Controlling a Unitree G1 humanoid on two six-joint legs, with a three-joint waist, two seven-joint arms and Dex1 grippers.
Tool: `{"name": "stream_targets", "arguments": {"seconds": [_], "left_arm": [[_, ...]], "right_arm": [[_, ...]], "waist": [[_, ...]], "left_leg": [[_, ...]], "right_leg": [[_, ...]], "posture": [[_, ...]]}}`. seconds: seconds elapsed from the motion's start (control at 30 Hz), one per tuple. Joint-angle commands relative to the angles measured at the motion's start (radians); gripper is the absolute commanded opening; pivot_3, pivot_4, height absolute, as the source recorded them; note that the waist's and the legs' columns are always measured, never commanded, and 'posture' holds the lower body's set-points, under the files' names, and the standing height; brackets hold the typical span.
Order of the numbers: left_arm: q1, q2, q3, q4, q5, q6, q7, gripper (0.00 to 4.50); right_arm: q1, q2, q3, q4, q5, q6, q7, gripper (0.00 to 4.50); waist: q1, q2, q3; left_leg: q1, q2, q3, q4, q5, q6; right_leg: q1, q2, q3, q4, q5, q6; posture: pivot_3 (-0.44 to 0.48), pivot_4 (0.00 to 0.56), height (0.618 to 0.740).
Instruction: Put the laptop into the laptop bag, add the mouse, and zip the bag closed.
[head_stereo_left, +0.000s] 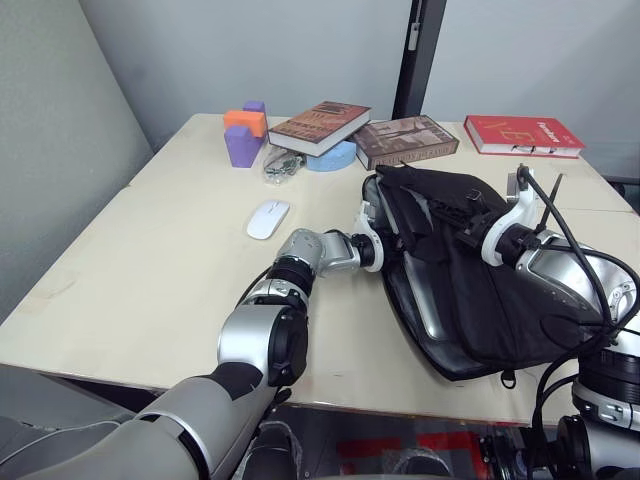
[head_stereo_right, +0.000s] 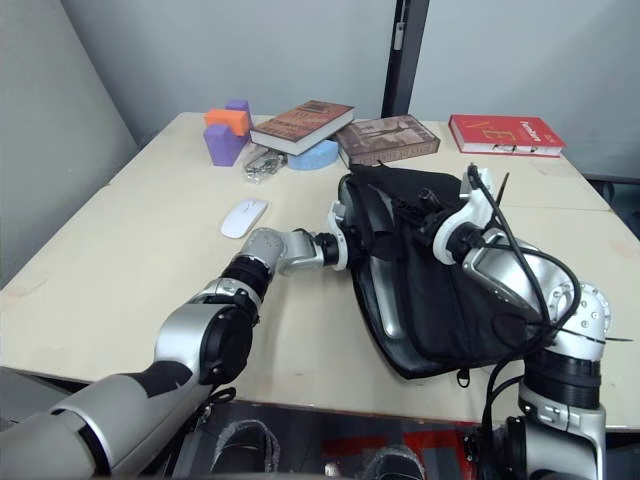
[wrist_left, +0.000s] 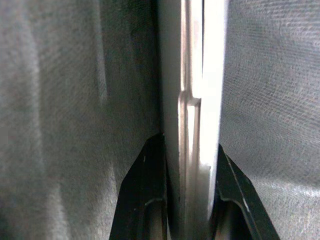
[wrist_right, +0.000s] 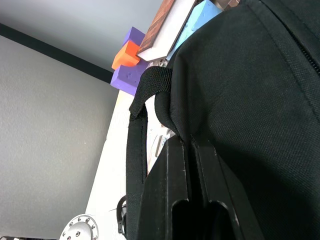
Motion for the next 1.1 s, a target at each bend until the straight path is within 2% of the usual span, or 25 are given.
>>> {"name": "stream_targets", "arguments": {"seconds": [0.03,0.23,0.27,0.57,0.77,0.9,1.1], "left_arm": [[-0.056,-0.16,-0.02,-0.03,-0.005,0.002,-0.036,0.29],[-0.057,-0.16,-0.046,-0.044,0.01,-0.014,-0.048,0.29],[-0.058,-0.156,-0.046,-0.046,0.007,-0.014,-0.05,1.34],[-0.028,-0.069,-0.09,-0.164,0.0,0.077,-0.104,4.48],[0.035,0.039,-0.129,-0.279,0.032,0.159,-0.122,4.48],[0.1,0.153,-0.135,-0.417,0.023,0.257,-0.133,4.48],[0.159,0.265,-0.077,-0.557,-0.025,0.403,-0.113,4.48]], "right_arm": [[-0.023,0.003,-0.001,-0.035,0.032,-0.029,-0.008,0.03],[-0.027,0.002,0.003,-0.034,0.032,-0.028,-0.007,0.03],[-0.028,0.001,0.004,-0.033,0.032,-0.027,-0.007,0.0],[-0.033,-0.008,0.005,-0.024,0.032,-0.024,0.003,0.0],[-0.034,-0.016,0.004,-0.017,0.032,-0.021,0.011,0.0],[-0.037,-0.025,0.003,-0.007,0.032,-0.017,0.021,0.0],[-0.052,-0.045,0.005,0.022,0.032,-0.003,0.041,0.0]], "waist": [[0.0,0.0,0.0],[0.001,0.0,0.0],[0.001,0.0,0.0],[0.0,0.0,0.0],[-0.005,0.0,0.0],[-0.015,0.0,0.0],[-0.006,0.001,0.0]], "left_leg": [[0.0,0.0,0.0,0.0,0.0,0.0],[0.0,0.0,0.0,0.0,0.0,0.0],[0.0,0.0,0.0,0.0,0.0,0.0],[0.0,0.0,0.0,0.0,0.0,0.0],[0.0,0.0,0.0,0.0,0.0,0.0],[0.001,0.0,0.0,0.0,0.0,0.0],[0.001,0.0,-0.001,0.001,0.0,0.0]], "right_leg": [[0.0,0.0,0.0,0.0,0.0,0.0],[0.0,0.0,0.0,0.0,0.0,0.0],[0.0,0.0,0.0,0.0,0.0,0.0],[0.0,0.0,0.0,0.0,0.0,0.0],[0.0,0.0,0.0,0.001,0.0,0.0],[0.0,0.0,0.0,0.001,0.0,0.0],[0.001,0.0,0.0,0.001,0.0,-0.001]], "posture": [[0.0,0.15,0.73],[0.0,0.15,0.73],[0.0,0.15,0.73],[0.0,0.15,0.73],[0.0,0.15,0.73],[0.0,0.15,0.73],[0.0,0.15,0.73]]}}
